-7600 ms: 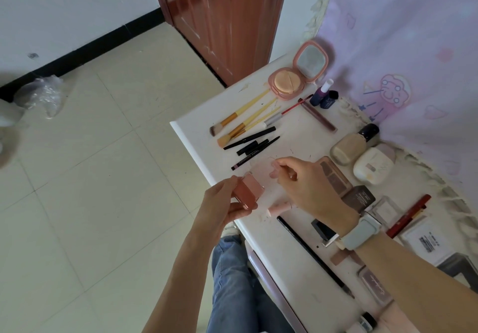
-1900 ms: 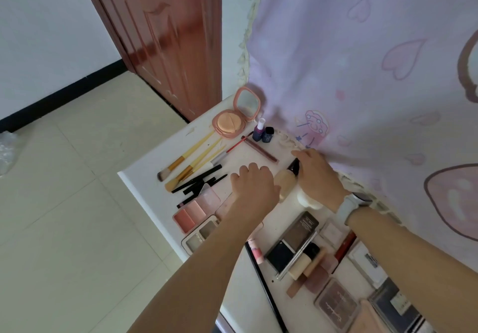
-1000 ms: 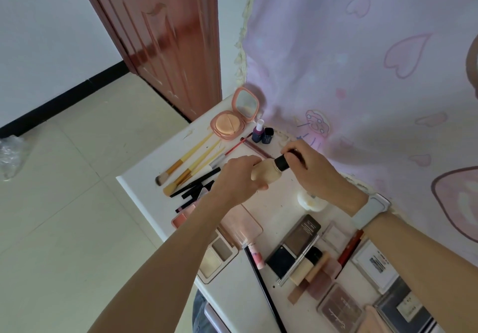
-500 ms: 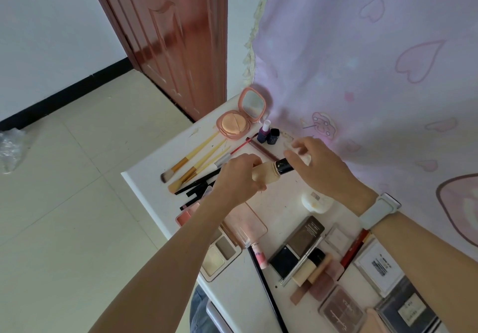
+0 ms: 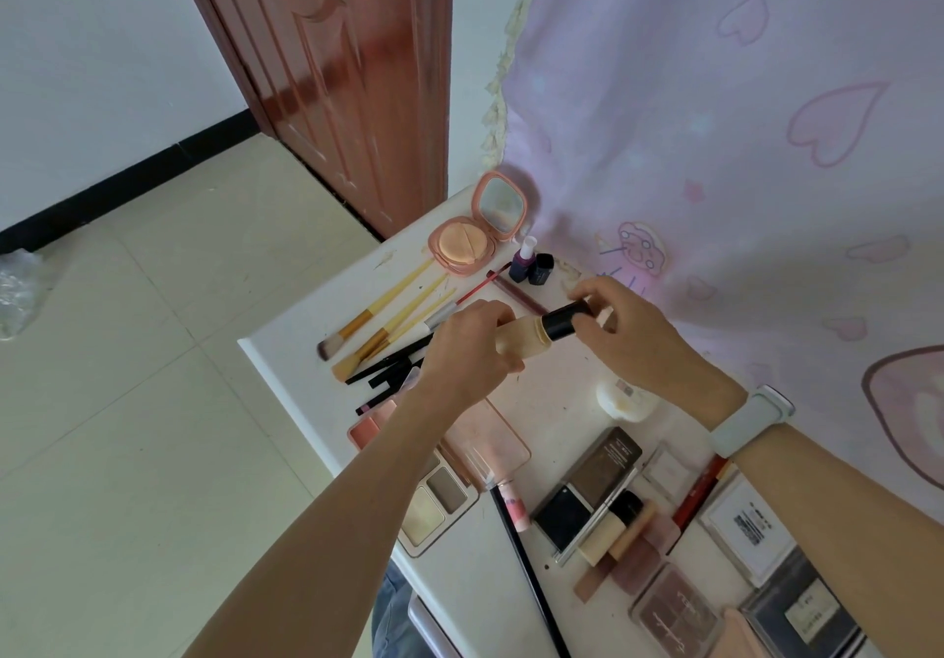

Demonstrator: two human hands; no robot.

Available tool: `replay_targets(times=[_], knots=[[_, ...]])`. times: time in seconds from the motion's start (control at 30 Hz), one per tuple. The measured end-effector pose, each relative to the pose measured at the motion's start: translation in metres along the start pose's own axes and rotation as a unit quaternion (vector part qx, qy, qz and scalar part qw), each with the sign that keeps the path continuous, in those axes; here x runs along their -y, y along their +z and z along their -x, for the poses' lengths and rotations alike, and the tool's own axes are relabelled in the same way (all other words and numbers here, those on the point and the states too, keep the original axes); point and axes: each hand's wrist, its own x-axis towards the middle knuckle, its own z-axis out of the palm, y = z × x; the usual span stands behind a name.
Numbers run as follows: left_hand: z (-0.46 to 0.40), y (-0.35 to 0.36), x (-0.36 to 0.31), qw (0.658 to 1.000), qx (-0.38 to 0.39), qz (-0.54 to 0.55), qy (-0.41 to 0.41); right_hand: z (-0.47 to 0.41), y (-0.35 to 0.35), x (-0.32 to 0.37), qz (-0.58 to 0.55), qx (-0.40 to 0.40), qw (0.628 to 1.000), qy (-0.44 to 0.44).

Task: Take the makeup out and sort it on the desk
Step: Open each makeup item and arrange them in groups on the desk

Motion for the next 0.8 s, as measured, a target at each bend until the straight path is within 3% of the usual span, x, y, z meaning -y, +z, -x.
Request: replay_targets(times=[0.07,0.17,0.43,0.8], knots=[[0.000,-0.001,0.002,1.000,-0.006,0.003,0.000,0.001,0.001,0.002,-0.009,0.017,1.000,0.004],[0.001,-0.001,0.004,1.000,-0.016,0.009,0.003,-0.002,0.004,0.006,0.004,-0.026,0.999,0.036],[-0.002,-0.002,0.008,0.999,-0.046,0.015,-0.017,0.005,0.001,0.009,-0.059,-0.095,0.994,-0.015],[0.002,-0.005,0.010,0.998,-0.060,0.013,-0.006,0.014,-0.013,0.014,-0.136,-0.108,0.983,-0.052]])
